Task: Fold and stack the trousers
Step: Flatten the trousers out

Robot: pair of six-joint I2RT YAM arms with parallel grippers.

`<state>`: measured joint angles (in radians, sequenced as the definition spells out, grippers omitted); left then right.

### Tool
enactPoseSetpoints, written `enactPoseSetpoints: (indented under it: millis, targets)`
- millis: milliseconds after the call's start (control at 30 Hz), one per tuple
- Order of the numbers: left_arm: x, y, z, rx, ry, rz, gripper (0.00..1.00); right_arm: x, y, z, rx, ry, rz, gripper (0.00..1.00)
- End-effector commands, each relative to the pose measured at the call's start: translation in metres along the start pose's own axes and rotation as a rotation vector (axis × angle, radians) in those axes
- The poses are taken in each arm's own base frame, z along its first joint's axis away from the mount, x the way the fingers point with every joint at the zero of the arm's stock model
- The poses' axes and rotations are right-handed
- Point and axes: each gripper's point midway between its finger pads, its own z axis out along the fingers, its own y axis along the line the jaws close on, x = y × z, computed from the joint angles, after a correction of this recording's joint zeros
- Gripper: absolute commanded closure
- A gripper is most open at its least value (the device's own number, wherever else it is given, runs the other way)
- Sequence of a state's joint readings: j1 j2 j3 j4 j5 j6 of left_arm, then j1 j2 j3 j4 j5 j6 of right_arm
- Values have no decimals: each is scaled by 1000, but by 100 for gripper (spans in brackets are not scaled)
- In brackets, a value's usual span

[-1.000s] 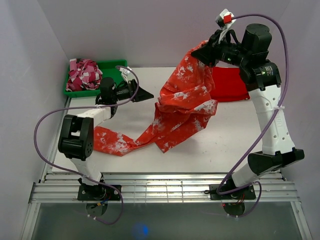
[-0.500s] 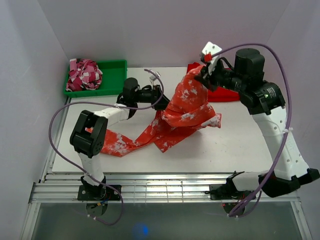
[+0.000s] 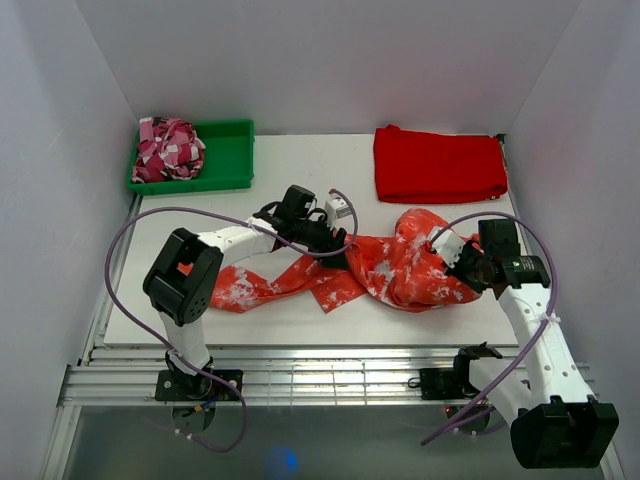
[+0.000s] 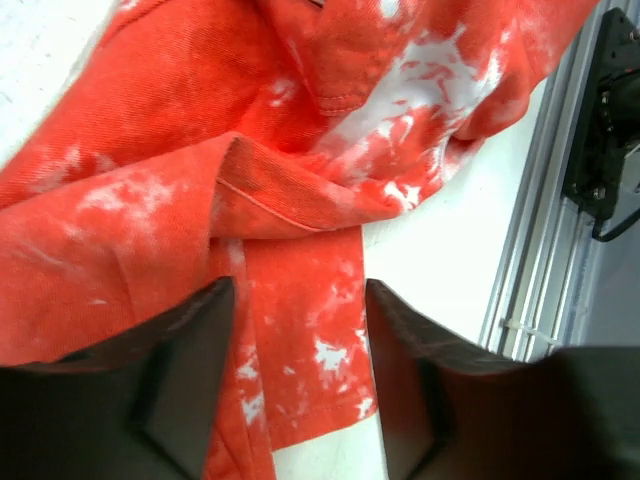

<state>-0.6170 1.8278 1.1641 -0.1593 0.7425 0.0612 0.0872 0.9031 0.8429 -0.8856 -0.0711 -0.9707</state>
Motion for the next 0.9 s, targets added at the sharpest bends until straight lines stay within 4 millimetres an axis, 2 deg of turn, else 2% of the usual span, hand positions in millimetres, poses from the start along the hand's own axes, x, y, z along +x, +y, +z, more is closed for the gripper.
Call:
enactPoseSetpoints:
  millis: [0, 67, 100, 167, 200, 267, 333, 400, 433, 500, 567, 667, 767, 867]
  targets:
    - [-23, -13, -8, 26, -32, 45, 33, 9, -9, -1, 44, 7, -40, 92]
    - [-25, -24, -3, 95, -41, -1, 31, 16, -6, 4, 30, 23, -8, 92]
    - [-33, -26, 0, 105, -61, 17, 31, 18, -6, 6, 30, 27, 10, 92]
    - [-35, -27, 8, 118, -62, -22, 30, 27, -7, 8, 31, 44, 48, 92]
    - [-46, -25, 11, 117, -92, 1, 30, 29, -6, 9, 31, 47, 58, 92]
    - [-50, -18, 18, 111, -100, 1, 28, 37, -4, 10, 30, 59, 67, 92]
    - [-64, -14, 25, 98, -116, 28, 27, 44, -2, 11, 32, 77, 65, 92]
    - [-54, -5, 42, 106, -73, 5, 26, 53, 3, 13, 32, 96, 75, 92]
    - [-64, -3, 46, 105, -83, 20, 25, 56, 4, 13, 31, 107, 75, 92]
    - [-59, -4, 59, 146, -64, 8, 24, 62, 6, 13, 35, 119, 72, 92]
    - [-64, -17, 64, 210, -79, 7, 23, 65, 6, 13, 39, 122, 77, 92]
    - [-74, -31, 73, 269, -124, 29, 21, 60, 3, 12, 36, 104, 88, 92]
    - [-77, -48, 76, 369, -128, 30, 29, 45, -14, 7, 59, 62, 117, 92]
    - [-79, -63, 70, 448, -122, 3, 41, 22, -38, -1, 84, -2, 142, 92]
